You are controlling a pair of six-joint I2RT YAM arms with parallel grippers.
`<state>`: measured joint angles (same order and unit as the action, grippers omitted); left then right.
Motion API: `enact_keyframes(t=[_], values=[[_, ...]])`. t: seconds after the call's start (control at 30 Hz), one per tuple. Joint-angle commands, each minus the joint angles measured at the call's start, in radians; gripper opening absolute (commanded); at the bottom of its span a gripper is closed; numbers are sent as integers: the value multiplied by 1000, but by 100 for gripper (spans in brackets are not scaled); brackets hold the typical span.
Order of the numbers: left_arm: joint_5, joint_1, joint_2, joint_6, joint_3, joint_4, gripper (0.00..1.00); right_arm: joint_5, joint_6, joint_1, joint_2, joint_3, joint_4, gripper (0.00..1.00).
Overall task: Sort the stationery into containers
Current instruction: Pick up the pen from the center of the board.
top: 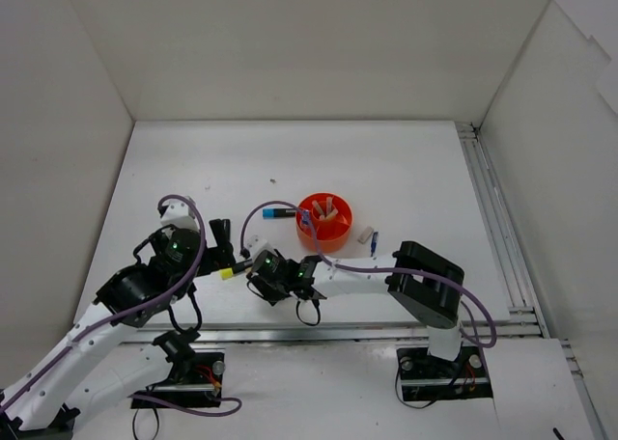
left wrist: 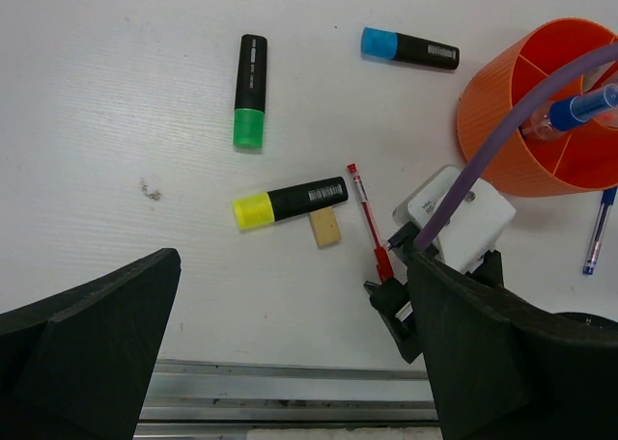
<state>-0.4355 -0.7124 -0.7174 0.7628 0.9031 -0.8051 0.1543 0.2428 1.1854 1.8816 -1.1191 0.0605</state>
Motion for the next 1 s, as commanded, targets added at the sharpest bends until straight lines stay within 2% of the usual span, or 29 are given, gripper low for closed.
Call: enact_keyframes(t=[0.0, 0.17, 0.3, 0.47, 0.6, 0.77, 0.8, 0.87, 0.9, 0.97], values=[[-14, 5, -10, 4, 20, 24, 100, -13, 52, -23, -38, 27, 41, 43], [-9, 5, -24, -5, 23, 35, 100, -85, 96, -70, -68, 90, 62, 38], [-8, 5, -34, -17, 36, 40, 100, -143, 102, -98, -70, 110, 73, 24], [-11, 5, -43, -25, 39, 46, 100, -133, 108, -98, -105, 133, 59, 3], [43, 5, -62, -88, 27, 90, 100, -118, 76, -99, -205, 153, 32, 0], [274, 5, -132, -247, -4, 239, 100, -177, -8, -113, -334, 104, -109, 0], [314, 5, -142, -272, -16, 259, 100, -235, -23, -124, -348, 96, -134, 0], [507, 5, -152, -366, -59, 377, 100, -320, -23, -174, -384, 68, -207, 0], [562, 5, -149, -399, -81, 417, 100, -449, -33, -194, -392, 59, -234, 0], [667, -15, -125, -443, -130, 529, 100, -563, -36, -266, -401, 39, -295, 0]])
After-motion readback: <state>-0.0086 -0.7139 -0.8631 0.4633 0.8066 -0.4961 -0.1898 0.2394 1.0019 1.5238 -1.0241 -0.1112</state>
